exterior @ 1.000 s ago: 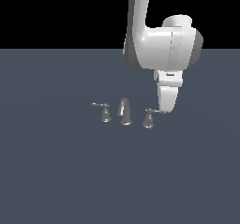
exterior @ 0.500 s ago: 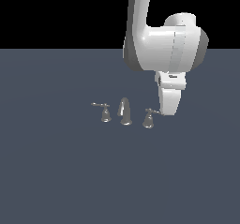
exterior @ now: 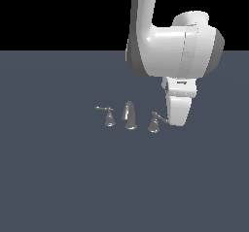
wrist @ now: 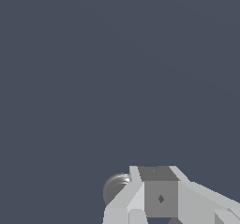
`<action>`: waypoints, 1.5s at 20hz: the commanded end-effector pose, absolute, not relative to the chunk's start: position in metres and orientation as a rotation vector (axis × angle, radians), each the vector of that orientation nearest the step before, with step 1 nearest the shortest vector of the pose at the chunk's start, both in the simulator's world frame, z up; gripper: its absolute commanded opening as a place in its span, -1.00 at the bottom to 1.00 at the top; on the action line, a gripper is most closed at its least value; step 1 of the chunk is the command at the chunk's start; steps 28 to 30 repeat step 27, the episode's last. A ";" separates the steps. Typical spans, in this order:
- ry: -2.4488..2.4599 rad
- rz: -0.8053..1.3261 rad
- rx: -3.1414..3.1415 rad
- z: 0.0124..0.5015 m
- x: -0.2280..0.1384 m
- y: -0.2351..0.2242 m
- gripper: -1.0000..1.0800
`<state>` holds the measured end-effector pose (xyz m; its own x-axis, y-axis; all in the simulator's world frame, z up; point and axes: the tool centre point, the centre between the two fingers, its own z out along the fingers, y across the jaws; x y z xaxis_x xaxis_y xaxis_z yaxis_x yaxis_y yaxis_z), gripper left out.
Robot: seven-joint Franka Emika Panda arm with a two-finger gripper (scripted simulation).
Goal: Turn on the faucet by rotating a designated handle.
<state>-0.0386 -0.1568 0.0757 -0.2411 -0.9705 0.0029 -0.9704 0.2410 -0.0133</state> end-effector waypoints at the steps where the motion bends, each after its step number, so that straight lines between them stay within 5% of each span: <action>1: 2.465 -0.001 -1.947 0.077 -0.051 -0.145 -1.00; 14: 2.468 -0.001 -1.944 0.077 -0.064 -0.103 -1.00; 16: 2.510 -0.007 -1.899 0.076 -0.068 -0.129 -1.00; 30: 2.468 0.000 -1.944 0.077 -0.041 -0.066 -1.00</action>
